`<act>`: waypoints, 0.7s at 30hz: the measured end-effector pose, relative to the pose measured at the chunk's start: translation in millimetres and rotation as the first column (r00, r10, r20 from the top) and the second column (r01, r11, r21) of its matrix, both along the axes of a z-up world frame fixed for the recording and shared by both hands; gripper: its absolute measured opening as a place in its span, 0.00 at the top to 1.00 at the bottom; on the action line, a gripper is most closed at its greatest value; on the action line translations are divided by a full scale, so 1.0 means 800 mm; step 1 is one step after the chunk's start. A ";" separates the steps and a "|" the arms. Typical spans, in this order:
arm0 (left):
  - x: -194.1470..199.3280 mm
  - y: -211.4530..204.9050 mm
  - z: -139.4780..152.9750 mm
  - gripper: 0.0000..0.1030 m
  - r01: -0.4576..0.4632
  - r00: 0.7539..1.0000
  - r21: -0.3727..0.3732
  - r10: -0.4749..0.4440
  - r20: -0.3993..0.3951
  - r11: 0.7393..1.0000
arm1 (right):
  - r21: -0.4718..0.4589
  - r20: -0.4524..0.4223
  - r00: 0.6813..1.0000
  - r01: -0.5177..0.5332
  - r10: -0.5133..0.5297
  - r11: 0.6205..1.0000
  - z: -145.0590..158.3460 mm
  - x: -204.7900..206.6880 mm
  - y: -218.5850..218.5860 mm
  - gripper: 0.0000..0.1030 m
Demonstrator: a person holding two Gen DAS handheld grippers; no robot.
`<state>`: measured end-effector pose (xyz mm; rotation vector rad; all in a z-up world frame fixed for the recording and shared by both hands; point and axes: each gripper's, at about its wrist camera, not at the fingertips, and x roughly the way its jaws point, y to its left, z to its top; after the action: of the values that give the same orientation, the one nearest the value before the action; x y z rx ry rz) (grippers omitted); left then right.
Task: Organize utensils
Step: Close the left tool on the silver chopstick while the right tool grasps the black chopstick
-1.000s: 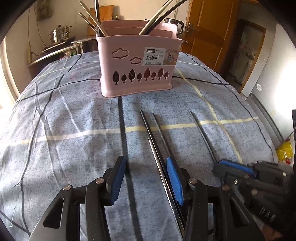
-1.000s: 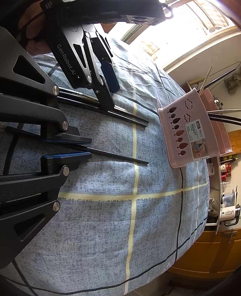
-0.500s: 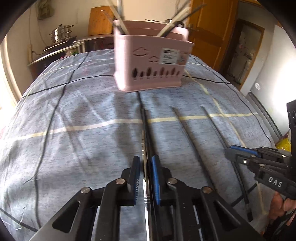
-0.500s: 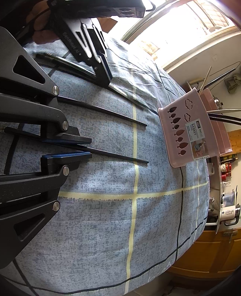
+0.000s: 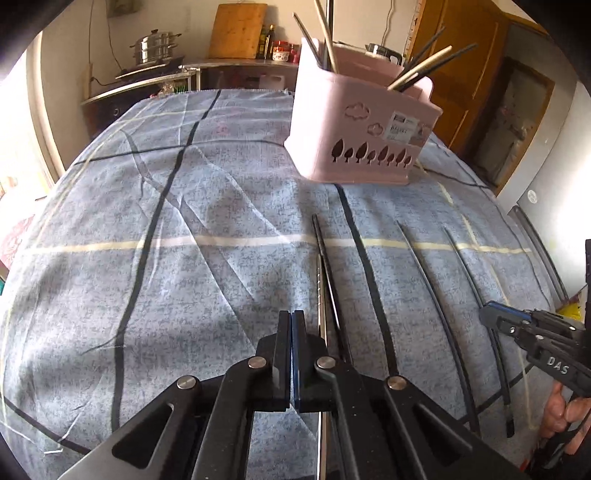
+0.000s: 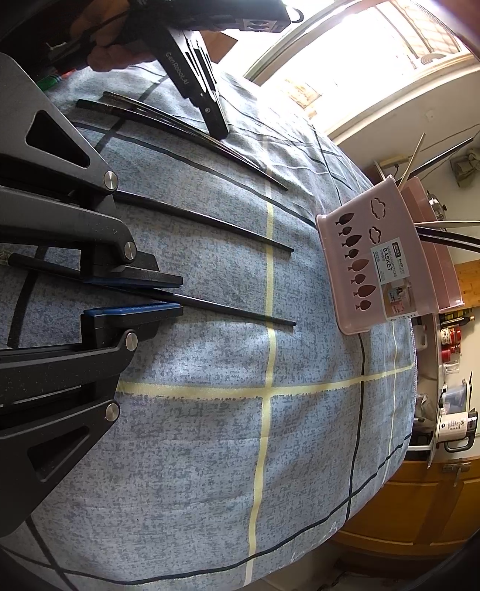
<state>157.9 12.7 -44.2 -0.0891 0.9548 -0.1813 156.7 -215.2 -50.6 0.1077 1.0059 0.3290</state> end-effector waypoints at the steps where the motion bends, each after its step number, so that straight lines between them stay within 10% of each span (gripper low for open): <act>1: -0.002 -0.001 0.005 1.00 0.015 1.000 -0.002 -0.015 0.017 1.000 | 0.000 0.000 1.000 0.000 0.000 1.000 0.000 0.000 0.000 0.92; 21: 0.012 -0.019 -0.004 0.86 0.108 0.994 0.032 -0.107 -0.035 0.994 | -0.017 0.004 1.000 -0.005 0.006 1.000 -0.002 0.003 0.001 0.93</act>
<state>167.7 -2.6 -47.2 -0.0099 0.9959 -0.2637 159.3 -214.0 -52.3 0.0892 1.0046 0.3258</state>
